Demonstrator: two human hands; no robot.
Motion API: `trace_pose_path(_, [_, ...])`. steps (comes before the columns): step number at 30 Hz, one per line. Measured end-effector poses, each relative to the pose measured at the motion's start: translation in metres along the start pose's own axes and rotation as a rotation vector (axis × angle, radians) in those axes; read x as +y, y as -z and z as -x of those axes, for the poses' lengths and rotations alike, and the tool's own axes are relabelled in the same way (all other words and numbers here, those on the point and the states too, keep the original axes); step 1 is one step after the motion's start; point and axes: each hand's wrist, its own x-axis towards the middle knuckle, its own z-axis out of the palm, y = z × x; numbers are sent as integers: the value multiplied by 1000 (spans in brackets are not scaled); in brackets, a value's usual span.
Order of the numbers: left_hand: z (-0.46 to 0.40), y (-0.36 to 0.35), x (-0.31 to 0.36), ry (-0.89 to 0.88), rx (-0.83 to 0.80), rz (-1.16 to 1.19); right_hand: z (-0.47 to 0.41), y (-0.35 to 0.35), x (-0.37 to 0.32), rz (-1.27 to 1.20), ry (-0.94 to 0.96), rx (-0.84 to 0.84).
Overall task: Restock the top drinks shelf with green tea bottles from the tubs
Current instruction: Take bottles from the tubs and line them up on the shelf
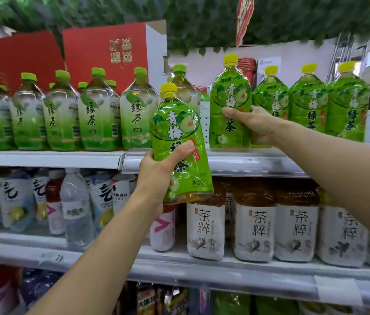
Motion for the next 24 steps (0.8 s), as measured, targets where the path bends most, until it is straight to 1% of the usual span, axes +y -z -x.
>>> trace_pose_path(2, [5, -1, 2, -27, 22, -41, 13, -6, -7, 208, -8, 66])
trace_pose_path(3, [8, -3, 2, -41, 41, -59, 18, -7, -9, 332, 40, 160])
trace_pose_path(4, [10, -5, 1, -57, 55, -69, 26, -9, -10, 431, 138, 291])
trace_pose_path(5, [12, -8, 0, -76, 63, -74, 34, -11, -12, 456, 277, 384])
trace_pose_path(6, [15, -11, -1, -105, 65, -73, 49, -13, -15, 417, 393, 391])
trace_pose_path(7, [19, -17, 0, -125, 58, -73, 64, -16, -19, 337, 443, 311])
trace_pose_path(8, [21, -23, 1, -141, 41, -73, 79, -19, -22, 256, 421, 168])
trace_pose_path(9, [22, -30, 2, -150, 20, -82, 91, -24, -24, 207, 360, 17])
trace_pose_path(10, [21, -35, 2, -162, -1, -98, 101, -27, -25, 202, 298, -89])
trace_pose_path(12, [20, -52, 4, -223, -66, -121, 113, -26, -25, 171, 258, -202])
trace_pose_path(14, [20, -69, 7, -312, -120, -164, 117, -16, -25, 52, 305, -214])
trace_pose_path(16, [15, -84, 13, -357, -195, -214, 120, -1, -27, -57, 356, -171])
trace_pose_path(18, [0, -92, 21, -392, -296, -321, 125, 16, -34, -109, 405, -108])
trace_pose_path(20, [-21, -99, 26, -419, -326, -458, 121, 31, -39, -138, 433, -13])
trace_pose_path(21, [-32, -101, 26, -438, -295, -496, 114, 40, -40, -150, 449, 40])
trace_pose_path(24, [-58, -110, 23, -506, -112, -607, 95, 66, -46, -135, 468, 219])
